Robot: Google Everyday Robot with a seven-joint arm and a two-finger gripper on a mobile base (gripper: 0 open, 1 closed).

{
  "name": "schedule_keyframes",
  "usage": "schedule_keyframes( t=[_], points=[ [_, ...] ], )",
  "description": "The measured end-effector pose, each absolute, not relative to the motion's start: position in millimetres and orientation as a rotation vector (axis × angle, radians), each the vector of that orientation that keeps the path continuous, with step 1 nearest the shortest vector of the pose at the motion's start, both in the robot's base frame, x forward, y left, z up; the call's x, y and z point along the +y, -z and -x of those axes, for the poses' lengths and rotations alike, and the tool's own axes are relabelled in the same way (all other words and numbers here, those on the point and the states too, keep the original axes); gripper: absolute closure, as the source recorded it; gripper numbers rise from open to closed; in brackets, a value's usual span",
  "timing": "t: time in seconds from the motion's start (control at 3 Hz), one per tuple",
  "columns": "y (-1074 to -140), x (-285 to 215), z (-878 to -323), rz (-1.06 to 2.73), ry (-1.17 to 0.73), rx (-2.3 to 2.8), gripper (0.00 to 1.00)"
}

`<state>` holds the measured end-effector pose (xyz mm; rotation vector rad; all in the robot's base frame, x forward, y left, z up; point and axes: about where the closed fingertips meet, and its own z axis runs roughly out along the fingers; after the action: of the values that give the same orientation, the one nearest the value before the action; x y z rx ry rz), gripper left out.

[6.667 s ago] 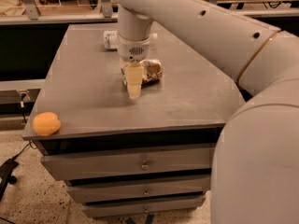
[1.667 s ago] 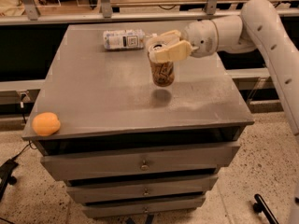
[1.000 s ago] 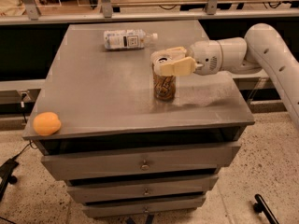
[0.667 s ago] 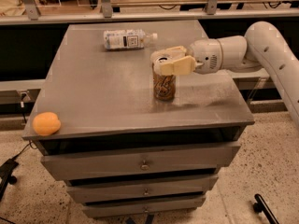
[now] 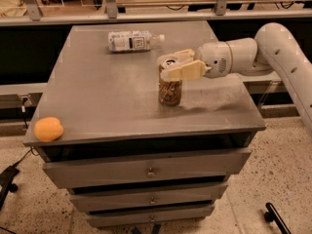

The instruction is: Place orange can upright

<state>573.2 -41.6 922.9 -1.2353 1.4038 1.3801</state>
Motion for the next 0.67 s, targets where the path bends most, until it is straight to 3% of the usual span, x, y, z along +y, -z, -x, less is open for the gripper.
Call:
schedule_keyframes(
  t=[0.33,0.67],
  points=[
    [-923.2,-39.0,-573.0,1.238,-1.383,1.402,0.00],
    [-923.2,-38.9,-572.9,1.239,-1.383,1.402,0.00]
  ],
)
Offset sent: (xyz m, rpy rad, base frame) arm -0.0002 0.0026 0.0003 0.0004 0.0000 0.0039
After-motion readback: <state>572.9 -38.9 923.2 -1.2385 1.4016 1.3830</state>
